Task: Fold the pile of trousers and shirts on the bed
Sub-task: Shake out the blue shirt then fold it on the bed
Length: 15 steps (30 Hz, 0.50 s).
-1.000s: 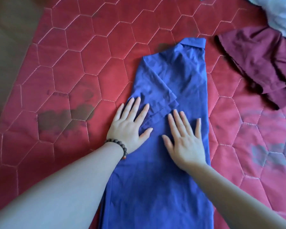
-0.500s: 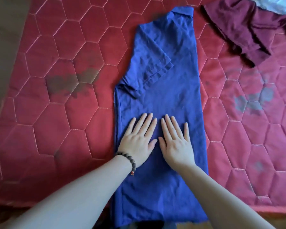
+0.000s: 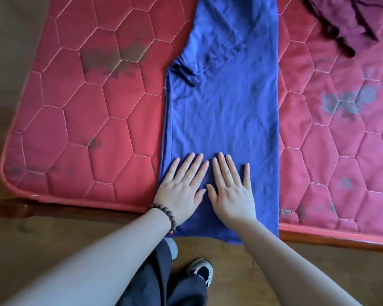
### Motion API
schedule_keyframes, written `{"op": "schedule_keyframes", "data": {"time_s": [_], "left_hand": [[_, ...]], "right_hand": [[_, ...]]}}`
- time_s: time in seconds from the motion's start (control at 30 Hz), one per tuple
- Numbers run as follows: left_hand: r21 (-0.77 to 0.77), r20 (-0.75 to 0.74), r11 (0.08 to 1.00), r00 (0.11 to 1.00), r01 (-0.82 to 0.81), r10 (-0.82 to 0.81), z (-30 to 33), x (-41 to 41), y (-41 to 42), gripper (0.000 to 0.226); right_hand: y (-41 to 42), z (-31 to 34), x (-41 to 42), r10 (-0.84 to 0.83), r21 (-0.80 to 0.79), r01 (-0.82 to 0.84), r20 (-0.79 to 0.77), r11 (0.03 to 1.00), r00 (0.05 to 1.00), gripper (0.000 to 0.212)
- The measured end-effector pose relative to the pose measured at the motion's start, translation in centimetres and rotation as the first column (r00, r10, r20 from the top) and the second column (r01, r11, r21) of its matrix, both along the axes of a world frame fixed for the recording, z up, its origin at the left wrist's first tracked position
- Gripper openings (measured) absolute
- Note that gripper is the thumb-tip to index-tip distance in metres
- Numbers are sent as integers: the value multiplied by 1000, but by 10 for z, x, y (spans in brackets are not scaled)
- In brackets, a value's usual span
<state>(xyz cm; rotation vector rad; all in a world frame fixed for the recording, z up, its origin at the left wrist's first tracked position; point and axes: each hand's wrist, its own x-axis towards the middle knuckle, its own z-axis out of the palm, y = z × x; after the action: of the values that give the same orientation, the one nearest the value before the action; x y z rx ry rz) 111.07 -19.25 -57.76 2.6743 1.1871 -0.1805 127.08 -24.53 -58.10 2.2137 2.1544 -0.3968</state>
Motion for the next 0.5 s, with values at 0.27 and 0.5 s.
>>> {"op": "schedule_keyframes", "data": {"time_s": [0.27,0.5], "left_hand": [[4,-74,980,977,198,-197,6,-68,-15,61],[145,-37,987,997,73,-69,26,-97,22,94]], "right_hand": [[-76,20,62,66,-101,-61,43,993,997,62],[-72,47,144,-66,-94,77,112,993,991,82]]}}
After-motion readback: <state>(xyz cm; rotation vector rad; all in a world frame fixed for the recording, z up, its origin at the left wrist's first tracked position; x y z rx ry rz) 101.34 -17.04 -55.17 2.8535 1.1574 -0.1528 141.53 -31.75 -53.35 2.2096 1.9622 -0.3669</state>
